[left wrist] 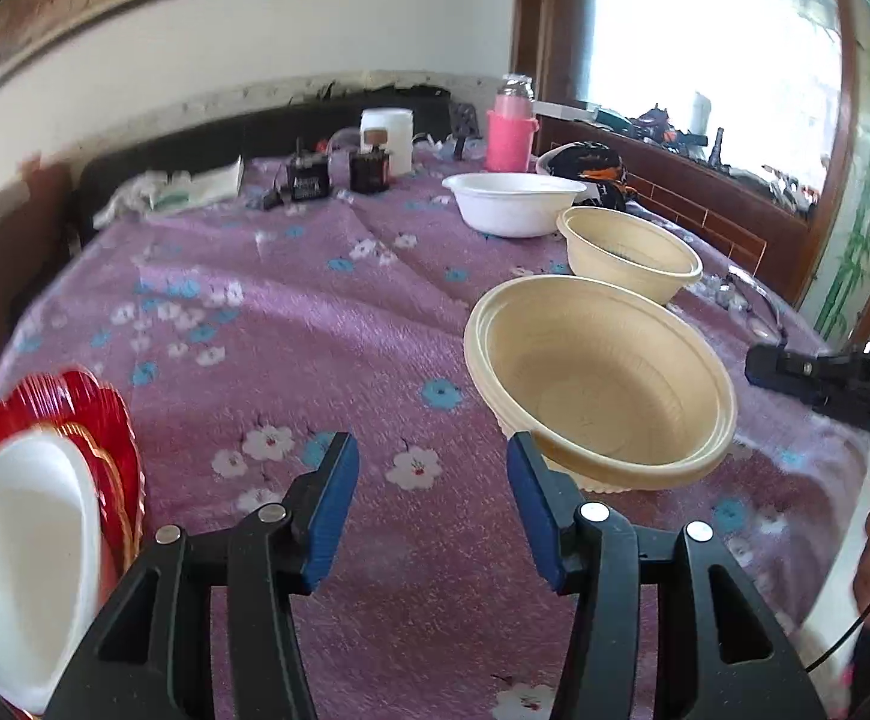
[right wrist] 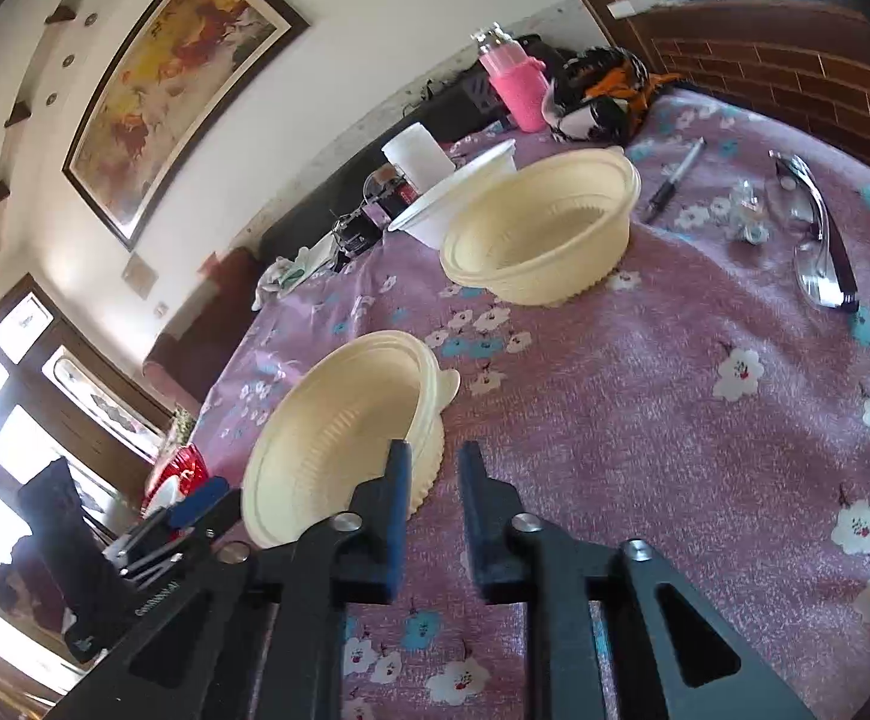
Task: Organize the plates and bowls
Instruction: 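Lift the beige bowl with the right tool and carry it toward the plate stack, then carry the beige bowl with the right tool over the white bowl on the stack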
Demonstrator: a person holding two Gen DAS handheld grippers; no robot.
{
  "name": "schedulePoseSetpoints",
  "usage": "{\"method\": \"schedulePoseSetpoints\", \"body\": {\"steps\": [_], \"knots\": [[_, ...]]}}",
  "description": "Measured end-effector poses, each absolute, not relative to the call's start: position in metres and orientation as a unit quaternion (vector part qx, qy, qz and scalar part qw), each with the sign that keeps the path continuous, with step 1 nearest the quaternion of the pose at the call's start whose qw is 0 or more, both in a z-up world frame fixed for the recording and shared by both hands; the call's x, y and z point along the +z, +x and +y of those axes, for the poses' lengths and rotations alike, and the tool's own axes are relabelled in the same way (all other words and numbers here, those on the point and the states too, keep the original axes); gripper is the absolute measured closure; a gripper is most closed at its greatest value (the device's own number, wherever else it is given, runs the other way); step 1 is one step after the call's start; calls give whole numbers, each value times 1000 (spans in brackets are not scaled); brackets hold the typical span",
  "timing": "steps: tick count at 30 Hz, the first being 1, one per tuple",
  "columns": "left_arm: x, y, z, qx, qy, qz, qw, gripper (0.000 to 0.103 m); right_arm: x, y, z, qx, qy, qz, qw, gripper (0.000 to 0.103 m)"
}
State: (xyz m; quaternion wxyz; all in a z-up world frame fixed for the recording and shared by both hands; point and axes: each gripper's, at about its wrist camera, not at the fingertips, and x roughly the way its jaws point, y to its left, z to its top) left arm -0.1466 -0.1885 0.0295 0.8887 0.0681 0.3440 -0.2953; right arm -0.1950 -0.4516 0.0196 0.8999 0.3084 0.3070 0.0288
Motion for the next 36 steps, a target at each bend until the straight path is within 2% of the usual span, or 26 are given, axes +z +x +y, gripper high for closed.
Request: {"method": "schedulePoseSetpoints", "body": {"steps": [8, 18, 19, 20, 21, 36], "knots": [[44, -128, -188, -334, -14, 410, 849, 53, 21, -198, -454, 48, 332, 303, 892, 86], [34, -114, -213, -341, -10, 436, 833, 53, 11, -187, -446, 67, 350, 320, 878, 86], [31, -112, -218, -342, -9, 442, 829, 62, 11, -187, -446, 67, 350, 321, 877, 86], [29, -110, -220, -343, -8, 447, 826, 77, 11, -186, -446, 67, 350, 322, 877, 86], [25, -108, -224, -344, -8, 455, 821, 79, 11, -185, -444, 68, 349, 321, 878, 86], [43, -144, -209, -305, 51, 398, 864, 79, 19, -187, -427, 79, 330, 325, 883, 88]]}}
